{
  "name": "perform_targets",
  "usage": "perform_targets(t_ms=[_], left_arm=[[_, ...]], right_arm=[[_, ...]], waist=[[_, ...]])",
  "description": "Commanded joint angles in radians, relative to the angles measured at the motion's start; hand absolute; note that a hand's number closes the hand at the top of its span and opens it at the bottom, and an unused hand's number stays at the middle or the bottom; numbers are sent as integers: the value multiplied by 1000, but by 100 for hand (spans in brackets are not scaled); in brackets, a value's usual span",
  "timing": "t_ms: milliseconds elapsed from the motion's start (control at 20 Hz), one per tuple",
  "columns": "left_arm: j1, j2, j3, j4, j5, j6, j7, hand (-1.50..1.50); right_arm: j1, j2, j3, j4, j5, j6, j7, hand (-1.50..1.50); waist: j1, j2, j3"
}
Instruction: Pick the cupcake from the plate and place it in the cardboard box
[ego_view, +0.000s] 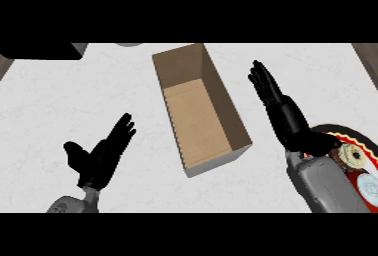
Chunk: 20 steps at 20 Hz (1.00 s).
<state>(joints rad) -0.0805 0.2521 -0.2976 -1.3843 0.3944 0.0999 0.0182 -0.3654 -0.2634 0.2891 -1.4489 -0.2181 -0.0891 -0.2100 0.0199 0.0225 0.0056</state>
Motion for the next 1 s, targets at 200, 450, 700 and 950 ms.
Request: perform_targets(t_ms=[200, 450, 700, 950], left_arm=[[5, 159, 173, -93, -3, 61, 26, 0], [47, 178, 217, -112, 42, 35, 29, 0], [61, 226, 259, -152, 66, 5, 65, 0], [23, 208, 248, -175, 73, 27, 122, 0]], right_arm=[[110, -361, -232, 68, -281, 455, 12, -150], [192, -441, -505, 233, -249, 391, -334, -150], [289, -588, -575, 292, -201, 680, -623, -150], [284, -774, -471, 212, 64, 611, -542, -150]], waist=[[-20, -28, -1], [-32, -22, 1], [-28, -24, -2], [-14, -19, -5]])
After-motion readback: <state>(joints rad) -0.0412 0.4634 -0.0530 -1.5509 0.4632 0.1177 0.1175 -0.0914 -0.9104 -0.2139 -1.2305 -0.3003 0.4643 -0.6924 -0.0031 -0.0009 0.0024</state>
